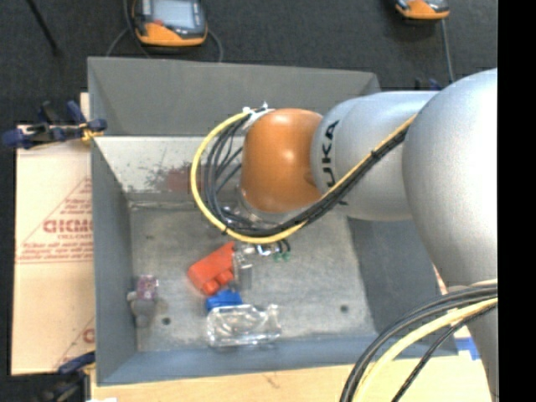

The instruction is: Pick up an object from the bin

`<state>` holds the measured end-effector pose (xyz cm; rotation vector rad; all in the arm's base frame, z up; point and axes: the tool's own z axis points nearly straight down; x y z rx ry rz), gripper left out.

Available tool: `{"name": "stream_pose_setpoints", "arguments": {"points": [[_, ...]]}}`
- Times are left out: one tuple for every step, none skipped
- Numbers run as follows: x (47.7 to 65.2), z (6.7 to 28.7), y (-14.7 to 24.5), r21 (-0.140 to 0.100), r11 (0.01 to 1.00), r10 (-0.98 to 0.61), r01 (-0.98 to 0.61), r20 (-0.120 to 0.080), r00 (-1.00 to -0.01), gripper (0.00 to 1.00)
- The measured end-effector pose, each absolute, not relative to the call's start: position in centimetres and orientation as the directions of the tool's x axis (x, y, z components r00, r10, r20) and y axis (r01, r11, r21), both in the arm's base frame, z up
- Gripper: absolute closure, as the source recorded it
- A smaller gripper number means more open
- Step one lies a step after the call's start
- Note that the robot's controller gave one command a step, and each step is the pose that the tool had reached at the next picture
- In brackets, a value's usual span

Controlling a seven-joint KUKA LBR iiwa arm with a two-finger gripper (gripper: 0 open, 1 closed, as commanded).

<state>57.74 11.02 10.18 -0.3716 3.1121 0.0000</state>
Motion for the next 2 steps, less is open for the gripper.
{"name": "stream_pose_setpoints", "arguments": {"points": [[58.5, 10.2, 11.1, -0.002, 0.95, -0.312, -0.312, -0.008, -0.95, 0.0], [59.2, 7.0, 11.8, -0.001, 0.896, -0.444, -0.444, -0.001, -0.896, 0.0]]}}
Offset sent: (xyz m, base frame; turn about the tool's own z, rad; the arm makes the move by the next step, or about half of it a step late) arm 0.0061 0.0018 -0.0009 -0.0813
